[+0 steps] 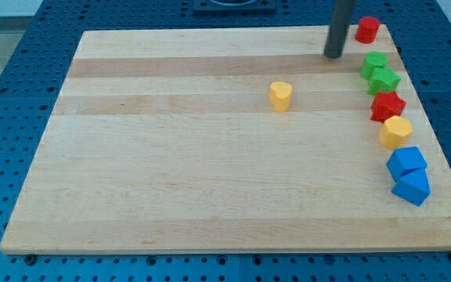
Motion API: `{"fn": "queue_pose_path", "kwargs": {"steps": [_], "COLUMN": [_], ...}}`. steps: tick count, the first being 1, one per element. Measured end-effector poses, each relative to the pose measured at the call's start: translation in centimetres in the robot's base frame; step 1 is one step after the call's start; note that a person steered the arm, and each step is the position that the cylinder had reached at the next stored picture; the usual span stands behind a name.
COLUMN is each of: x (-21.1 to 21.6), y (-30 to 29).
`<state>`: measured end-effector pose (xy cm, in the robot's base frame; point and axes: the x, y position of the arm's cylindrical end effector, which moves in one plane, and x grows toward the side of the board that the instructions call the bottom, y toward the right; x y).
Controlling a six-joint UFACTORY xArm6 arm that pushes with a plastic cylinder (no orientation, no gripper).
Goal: Push red circle a bit left
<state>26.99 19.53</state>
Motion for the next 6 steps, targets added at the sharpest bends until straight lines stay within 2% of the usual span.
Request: {"fn": "queue_pose_path", "kwargs": {"steps": [3, 4, 5, 6], "x": [-4.8, -7.6, -7.9, -7.8], "y": [11.5, 12.1, 11.1, 4.5]}}
